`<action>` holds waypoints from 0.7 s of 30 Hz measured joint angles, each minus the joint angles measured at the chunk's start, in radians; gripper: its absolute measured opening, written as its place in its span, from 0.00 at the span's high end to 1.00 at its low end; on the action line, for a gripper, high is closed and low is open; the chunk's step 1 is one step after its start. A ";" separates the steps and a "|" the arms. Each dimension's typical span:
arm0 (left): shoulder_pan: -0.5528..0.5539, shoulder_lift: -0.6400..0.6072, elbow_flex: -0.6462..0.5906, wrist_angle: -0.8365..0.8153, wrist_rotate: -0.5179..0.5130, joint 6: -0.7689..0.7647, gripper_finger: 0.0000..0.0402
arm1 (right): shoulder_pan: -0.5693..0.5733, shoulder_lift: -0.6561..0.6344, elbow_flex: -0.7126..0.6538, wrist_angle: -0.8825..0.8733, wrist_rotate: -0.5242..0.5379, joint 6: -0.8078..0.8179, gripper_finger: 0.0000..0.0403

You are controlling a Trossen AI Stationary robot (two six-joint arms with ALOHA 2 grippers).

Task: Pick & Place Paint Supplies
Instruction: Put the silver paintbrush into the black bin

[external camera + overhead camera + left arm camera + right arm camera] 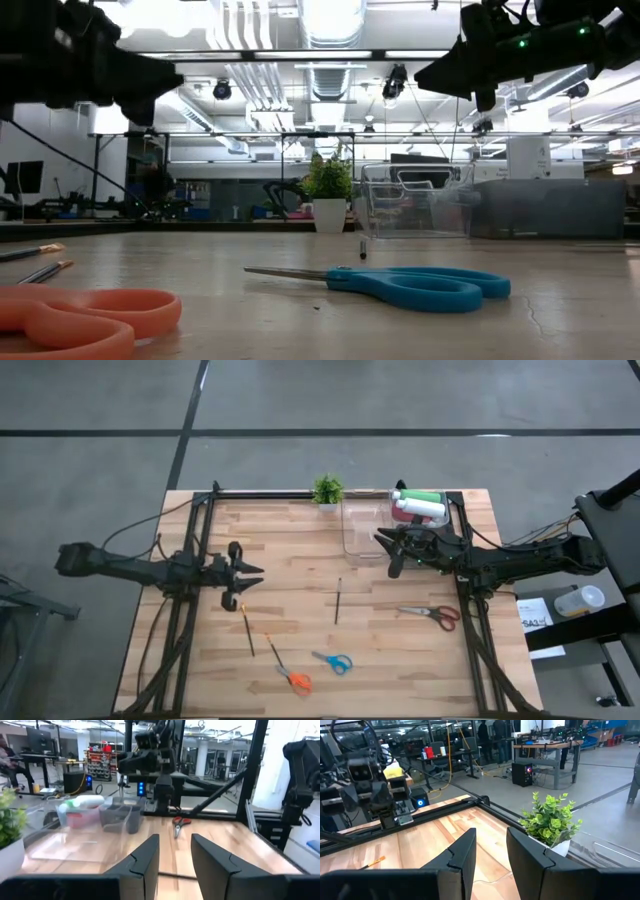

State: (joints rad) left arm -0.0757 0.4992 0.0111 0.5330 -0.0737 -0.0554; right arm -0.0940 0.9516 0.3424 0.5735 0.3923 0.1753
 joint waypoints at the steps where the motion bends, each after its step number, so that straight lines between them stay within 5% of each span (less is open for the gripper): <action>1: 0.000 -0.011 -0.007 -0.004 0.000 -0.001 0.70 | 0.000 0.000 0.000 0.000 0.000 0.000 0.73; 21: 0.000 -0.033 0.000 -0.037 -0.001 -0.024 0.70 | 0.000 0.000 0.000 0.000 0.000 0.000 0.73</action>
State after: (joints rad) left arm -0.0757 0.4664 0.0109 0.4959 -0.0742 -0.0792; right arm -0.0940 0.9516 0.3424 0.5735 0.3923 0.1753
